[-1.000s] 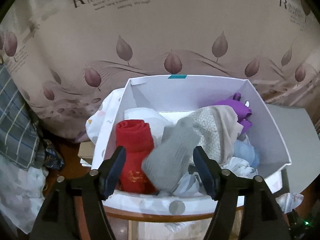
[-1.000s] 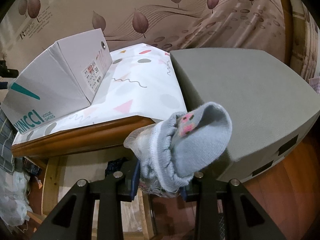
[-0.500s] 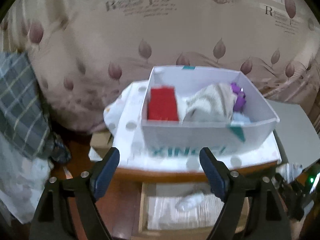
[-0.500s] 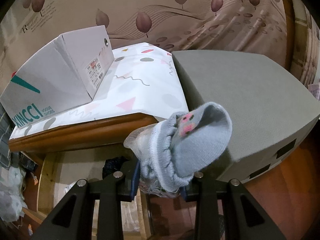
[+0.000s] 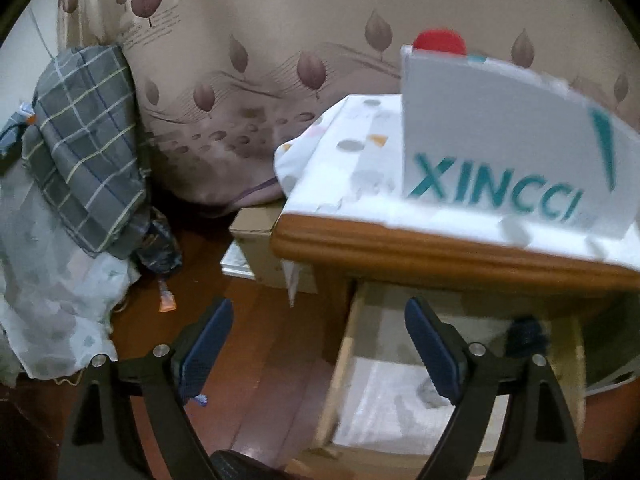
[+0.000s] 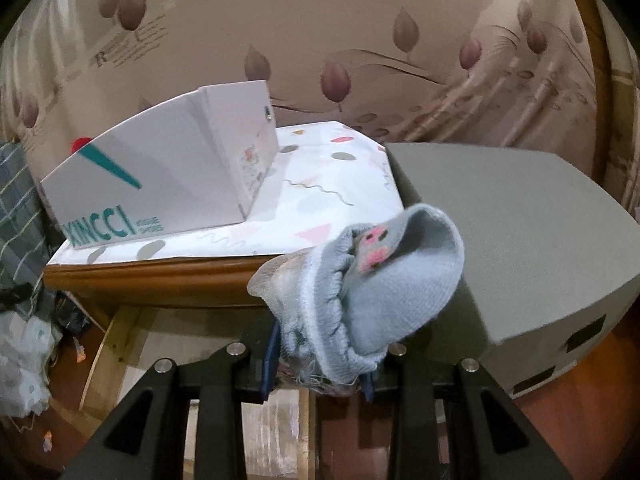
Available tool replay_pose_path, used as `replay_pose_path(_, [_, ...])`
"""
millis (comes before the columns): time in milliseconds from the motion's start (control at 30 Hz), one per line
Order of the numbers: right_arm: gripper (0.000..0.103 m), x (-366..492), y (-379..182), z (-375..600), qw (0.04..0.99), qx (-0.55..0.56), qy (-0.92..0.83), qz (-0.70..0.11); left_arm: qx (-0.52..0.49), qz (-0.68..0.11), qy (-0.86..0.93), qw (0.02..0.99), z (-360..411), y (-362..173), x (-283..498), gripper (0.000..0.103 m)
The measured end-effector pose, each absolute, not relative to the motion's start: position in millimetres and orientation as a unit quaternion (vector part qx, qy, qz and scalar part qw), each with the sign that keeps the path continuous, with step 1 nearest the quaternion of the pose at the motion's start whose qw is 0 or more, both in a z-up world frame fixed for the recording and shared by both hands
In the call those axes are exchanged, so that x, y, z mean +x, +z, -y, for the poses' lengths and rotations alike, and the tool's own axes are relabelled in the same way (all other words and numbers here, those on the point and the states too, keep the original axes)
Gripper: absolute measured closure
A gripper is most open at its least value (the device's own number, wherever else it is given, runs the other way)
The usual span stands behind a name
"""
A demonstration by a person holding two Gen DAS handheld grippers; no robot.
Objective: Take underwear out of drawer
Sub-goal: 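Move the left tool back to the drawer while the right tool carries the sock toward the box, then lower the grey sock into the shoe box and open the right tool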
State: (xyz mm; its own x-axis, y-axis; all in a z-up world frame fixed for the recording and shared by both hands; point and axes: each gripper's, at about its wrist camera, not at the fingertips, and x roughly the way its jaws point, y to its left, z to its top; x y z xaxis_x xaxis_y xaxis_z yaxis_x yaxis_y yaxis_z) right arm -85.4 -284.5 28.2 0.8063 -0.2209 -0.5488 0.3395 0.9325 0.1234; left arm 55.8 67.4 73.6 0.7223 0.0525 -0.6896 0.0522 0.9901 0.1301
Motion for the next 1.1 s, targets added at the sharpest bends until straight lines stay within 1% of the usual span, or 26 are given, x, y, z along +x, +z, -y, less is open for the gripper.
replay_pose_path(167, [0.072,-86.3,33.2,272.8,0.948,0.078,-0.157,-0.267,0.044,-0.412,-0.001,0.91,-88.7,44.9,66.2,0.017])
replay_pose_path(233, [0.072,-82.9,38.1,268.0,0.947,0.067,-0.158,-0.271,0.02,-0.423,0.01,0.906,-103.2,41.5,70.4,0.017])
replay_pose_path(333, [0.072,-78.8,49.7,262.3,0.947,0.061,-0.154,-0.276,0.019,-0.425,0.043,0.904,-115.2,39.3,72.1,0.017])
replay_pose_path(533, [0.072,-76.1,95.5,258.1,0.952,0.067,-0.147,-0.262,-0.005,-0.434,0.038,0.9,-125.3,42.4,72.9,0.016])
replay_pose_path(767, [0.071,-58.3,177.7,240.2,0.965,0.027,-0.112,-0.235,-0.002,-0.42,0.037,0.907,-120.4,50.2,70.4,0.015])
replay_pose_path(833, [0.072,-45.8,194.5,234.6,0.966,0.03,-0.098,-0.239,-0.006,-0.415,0.04,0.909,-122.4,51.2,70.2,0.015])
replay_pose_path(967, [0.072,-17.3,210.9,218.9,0.965,0.008,-0.083,-0.249,-0.022,-0.417,0.039,0.908,-129.7,51.4,71.8,0.015])
replay_pose_path(1100, [0.072,13.8,212.9,206.5,0.959,0.003,-0.065,-0.277,-0.032,-0.414,0.023,0.91,-132.2,53.9,71.6,0.015])
